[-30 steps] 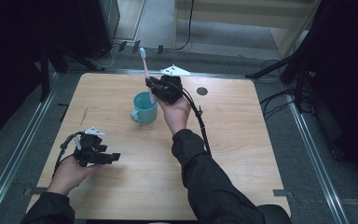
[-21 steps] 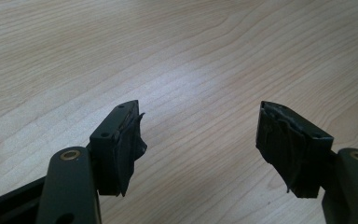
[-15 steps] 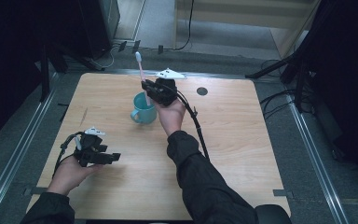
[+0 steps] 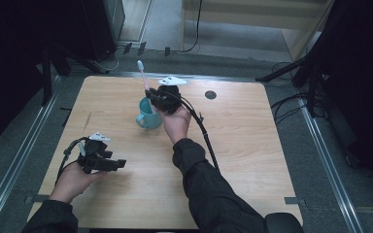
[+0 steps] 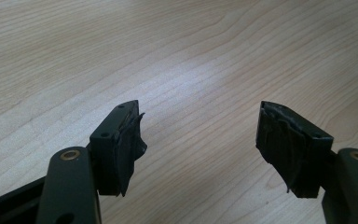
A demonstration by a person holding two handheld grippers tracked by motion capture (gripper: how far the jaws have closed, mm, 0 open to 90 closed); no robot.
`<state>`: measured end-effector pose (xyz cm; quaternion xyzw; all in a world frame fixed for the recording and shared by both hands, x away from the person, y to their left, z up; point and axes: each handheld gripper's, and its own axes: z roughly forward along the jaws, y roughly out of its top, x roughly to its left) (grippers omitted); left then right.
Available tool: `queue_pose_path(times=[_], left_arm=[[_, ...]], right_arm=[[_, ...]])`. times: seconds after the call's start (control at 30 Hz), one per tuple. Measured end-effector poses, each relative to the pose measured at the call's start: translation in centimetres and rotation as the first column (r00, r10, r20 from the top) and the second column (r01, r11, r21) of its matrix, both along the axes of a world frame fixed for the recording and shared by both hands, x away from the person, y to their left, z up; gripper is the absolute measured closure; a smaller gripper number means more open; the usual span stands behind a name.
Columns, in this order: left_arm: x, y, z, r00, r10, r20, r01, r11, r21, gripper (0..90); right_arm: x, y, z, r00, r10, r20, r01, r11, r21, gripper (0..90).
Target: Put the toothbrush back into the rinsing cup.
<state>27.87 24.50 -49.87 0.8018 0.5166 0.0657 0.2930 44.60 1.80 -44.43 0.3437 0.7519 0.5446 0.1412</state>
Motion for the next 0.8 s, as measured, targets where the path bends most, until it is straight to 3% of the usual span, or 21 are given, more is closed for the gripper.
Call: queue_pose_path(times=[0.27, 0.8], left_arm=[[0.0, 0.0, -0.1, 1.0000, 0.002, 0.000, -0.002, 1.0000, 0.000, 31.1], [0.0, 0.0, -0.1, 1.0000, 0.002, -0.002, -0.002, 1.0000, -0.002, 31.1]], right_arm=[[0.1, -0.3, -1.1, 0.9993, -0.015, -0.035, 0.015, 1.000, 0.001, 79.0], [0.3, 0.2, -2.4, 0.9965, -0.017, -0.082, 0.012, 0.998, -0.062, 78.9]])
